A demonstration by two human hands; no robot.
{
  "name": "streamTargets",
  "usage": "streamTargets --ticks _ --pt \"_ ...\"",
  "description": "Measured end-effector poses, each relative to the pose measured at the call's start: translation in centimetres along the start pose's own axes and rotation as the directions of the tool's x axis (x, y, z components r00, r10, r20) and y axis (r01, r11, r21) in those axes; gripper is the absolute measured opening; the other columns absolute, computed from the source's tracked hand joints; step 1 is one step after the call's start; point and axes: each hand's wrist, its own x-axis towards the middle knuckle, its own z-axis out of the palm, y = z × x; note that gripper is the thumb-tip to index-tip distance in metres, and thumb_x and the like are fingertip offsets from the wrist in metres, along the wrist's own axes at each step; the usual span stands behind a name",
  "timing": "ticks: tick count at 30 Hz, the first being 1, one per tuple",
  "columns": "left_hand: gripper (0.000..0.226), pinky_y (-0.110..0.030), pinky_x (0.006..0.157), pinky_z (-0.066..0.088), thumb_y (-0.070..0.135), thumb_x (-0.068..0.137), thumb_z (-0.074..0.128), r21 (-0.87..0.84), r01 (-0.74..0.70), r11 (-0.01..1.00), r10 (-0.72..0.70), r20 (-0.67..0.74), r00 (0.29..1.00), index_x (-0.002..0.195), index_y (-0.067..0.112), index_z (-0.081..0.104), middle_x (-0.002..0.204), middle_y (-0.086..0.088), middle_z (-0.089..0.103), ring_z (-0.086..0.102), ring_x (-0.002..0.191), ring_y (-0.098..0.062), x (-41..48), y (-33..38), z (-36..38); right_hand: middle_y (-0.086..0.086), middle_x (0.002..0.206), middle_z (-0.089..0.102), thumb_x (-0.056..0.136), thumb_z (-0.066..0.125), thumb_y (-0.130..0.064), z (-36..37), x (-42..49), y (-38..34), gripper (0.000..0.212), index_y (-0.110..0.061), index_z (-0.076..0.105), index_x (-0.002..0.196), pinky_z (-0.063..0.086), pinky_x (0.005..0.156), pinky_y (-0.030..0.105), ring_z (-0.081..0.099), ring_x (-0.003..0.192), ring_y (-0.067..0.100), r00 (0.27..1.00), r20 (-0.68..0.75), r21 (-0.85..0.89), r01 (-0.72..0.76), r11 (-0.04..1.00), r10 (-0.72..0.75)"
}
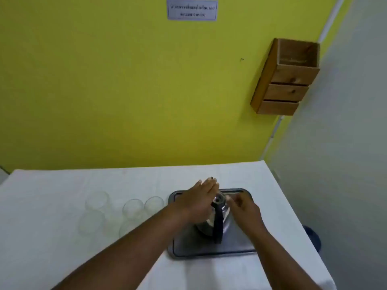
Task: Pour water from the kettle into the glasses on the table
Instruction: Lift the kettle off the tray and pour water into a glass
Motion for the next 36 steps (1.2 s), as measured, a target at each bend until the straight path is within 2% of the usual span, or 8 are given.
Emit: streamTargets --ticks 2,4,8,14,20,25,28,36 --pt "0.074 -0.039 0.118 0.001 0.0 0.085 0.048 0.003 -0.051 0.999 0.05 0.023 0.998 0.149 0.0 0.011 0.159 -0.017 0.005 0.0 0.146 -0.028 -0.1 0.8 1.3 -0.002 0.059 0.053 0.095 0.061 -0.038 1.7 -1.3 2.3 0.04 -0.016 0.051 0.063 0.043 0.058 0.019 0.051 0.057 0.012 0.987 0.056 0.031 -0.15 0.988 0.149" --pt "0.079 -0.04 0.117 0.001 -0.003 0.078 0.055 0.042 -0.101 0.994 0.1 0.02 0.995 0.148 -0.001 0.017 0.158 -0.02 0.011 0.005 0.146 -0.032 -0.3 1.3 2.9 0.009 0.07 0.067 0.093 0.056 -0.05 3.5 -2.5 5.1 0.047 -0.009 0.063 0.072 0.053 0.072 0.037 0.065 0.07 0.025 0.967 0.096 0.073 -0.244 0.967 0.236" --pt "0.081 -0.038 0.116 -0.001 0.004 0.08 0.061 0.082 -0.086 0.993 0.087 -0.004 0.996 0.148 0.0 0.017 0.158 -0.019 0.01 0.004 0.146 -0.031 -0.1 1.1 3.8 0.015 0.092 0.078 0.098 0.049 -0.049 4.8 -3.1 5.9 0.048 -0.011 0.078 0.092 0.058 0.083 0.044 0.073 0.09 0.031 0.935 0.2 0.29 -0.341 0.894 0.292" --pt "0.086 -0.048 0.118 0.008 0.016 0.081 0.066 0.083 -0.052 0.995 0.048 0.039 0.998 0.149 0.003 0.014 0.159 -0.016 0.008 0.001 0.146 -0.028 -0.2 1.4 4.2 0.011 0.071 0.066 0.105 0.039 -0.037 5.3 -3.6 5.3 0.048 -0.005 0.069 0.085 0.048 0.066 0.031 0.06 0.067 0.018 0.952 0.257 0.45 -0.272 0.851 0.168" --pt "0.082 -0.049 0.117 0.006 0.003 0.083 0.055 0.177 -0.021 0.984 0.016 0.031 0.999 0.149 0.003 0.007 0.16 -0.016 0.002 -0.001 0.146 -0.029 0.0 1.9 4.0 0.002 0.058 0.037 0.1 0.047 -0.029 4.3 -1.8 5.2 0.035 -0.01 0.063 0.077 0.025 0.049 0.028 0.03 0.054 0.015 0.943 0.147 0.542 -0.33 0.773 0.299" --pt "0.085 -0.049 0.117 0.003 0.001 0.08 0.055 0.143 0.034 0.989 -0.027 -0.048 0.998 0.149 0.001 0.006 0.16 -0.017 0.0 -0.004 0.146 -0.03 -1.3 2.3 3.1 0.03 0.08 0.062 0.088 0.056 -0.03 3.2 -0.5 4.5 0.047 0.014 0.067 0.1 0.047 0.074 0.036 0.057 0.079 0.022 0.956 0.165 0.563 -0.295 0.772 0.244" --pt "0.083 -0.052 0.117 0.004 0.006 0.079 0.055 0.12 0.096 0.988 -0.077 -0.154 0.985 0.148 -0.002 0.011 0.159 -0.02 0.005 0.0 0.146 -0.033 -3.2 2.8 1.4 0.007 0.08 0.08 0.102 0.047 -0.02 2.9 -0.3 2.4 0.033 -0.01 0.077 0.09 0.054 0.084 0.038 0.073 0.087 0.024 0.965 0.199 0.52 -0.252 0.816 0.171" --pt "0.069 -0.053 0.114 0.018 0.017 0.079 0.017 0.042 0.268 0.963 -0.219 -0.458 0.862 0.145 -0.003 0.024 0.154 -0.021 0.025 0.015 0.144 -0.035 -8.8 2.6 -2.8 0.022 0.069 0.055 0.091 0.052 -0.035 3.3 -0.3 -5.5 0.056 0.019 0.067 0.089 0.037 0.052 0.026 0.048 0.064 0.023 0.971 0.213 0.47 -0.001 0.883 -0.112"
